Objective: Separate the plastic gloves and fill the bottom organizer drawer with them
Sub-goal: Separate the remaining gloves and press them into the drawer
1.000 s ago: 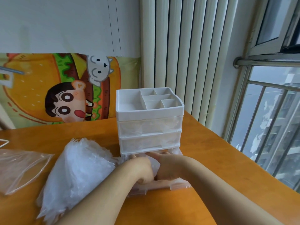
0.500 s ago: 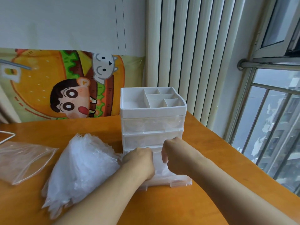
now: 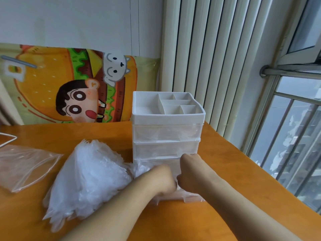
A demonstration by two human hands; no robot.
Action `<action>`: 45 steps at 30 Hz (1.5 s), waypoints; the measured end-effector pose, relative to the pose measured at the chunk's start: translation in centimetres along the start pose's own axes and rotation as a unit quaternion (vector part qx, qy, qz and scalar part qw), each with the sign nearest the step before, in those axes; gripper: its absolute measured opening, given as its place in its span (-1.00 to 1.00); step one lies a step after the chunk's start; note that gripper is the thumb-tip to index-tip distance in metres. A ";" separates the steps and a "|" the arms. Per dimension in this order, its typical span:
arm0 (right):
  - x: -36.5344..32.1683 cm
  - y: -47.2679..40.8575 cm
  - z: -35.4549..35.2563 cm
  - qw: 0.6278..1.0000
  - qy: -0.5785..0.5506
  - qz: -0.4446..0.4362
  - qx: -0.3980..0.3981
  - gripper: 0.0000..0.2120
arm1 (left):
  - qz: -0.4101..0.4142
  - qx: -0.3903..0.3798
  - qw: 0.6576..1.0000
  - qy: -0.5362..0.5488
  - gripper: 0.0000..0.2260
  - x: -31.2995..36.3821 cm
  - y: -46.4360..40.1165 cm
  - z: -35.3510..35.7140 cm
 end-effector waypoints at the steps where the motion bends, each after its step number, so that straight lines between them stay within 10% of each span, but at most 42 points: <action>1: 0.0 0.1 0.5 1.000 0.002 0.008 -0.027 -0.67 | 0.007 -0.013 1.000 0.006 -0.85 -0.1 -0.2 0.1; 4: -0.6 -0.3 1.1 0.995 0.006 0.018 -0.100 -0.91 | 0.005 -0.034 0.999 0.019 -0.78 -0.7 -0.2 -0.2; 11: 0.4 -2.1 3.2 0.987 -0.014 0.075 -0.138 -0.33 | -0.049 0.007 0.999 -0.006 -0.68 -1.4 0.1 -0.3; 24: 1.2 -2.5 3.8 0.982 -0.002 0.112 -0.149 -0.08 | -0.102 0.006 0.990 -0.098 -0.62 -2.2 -0.4 -0.8; 31: 0.2 -1.7 2.8 0.993 0.002 0.044 -0.111 -0.49 | -0.071 0.006 0.996 -0.061 -0.70 -1.4 2.4 -2.0; 36: -1.1 2.5 0.2 0.999 0.003 -0.038 0.000 -0.68 | -0.010 0.175 0.984 0.013 -0.61 -2.8 7.9 -4.2; 41: -5.9 4.5 -0.1 0.986 -0.059 -0.114 0.111 -0.62 | -0.070 0.432 0.893 0.100 -0.90 -12.2 11.9 -7.2; 45: -11.8 4.8 1.8 0.956 -0.151 -0.201 0.149 -0.69 | -0.253 0.362 0.880 0.174 -0.70 -22.8 9.4 -4.3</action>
Point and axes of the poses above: each hand's wrist, its own y-axis away from the middle knuckle, its own z-axis out of the palm, x = y × z, the point moved 6 cm from there along -y, towards the middle knuckle, and after that the axes turned 14 degrees about -y, right-handed, at the moved point
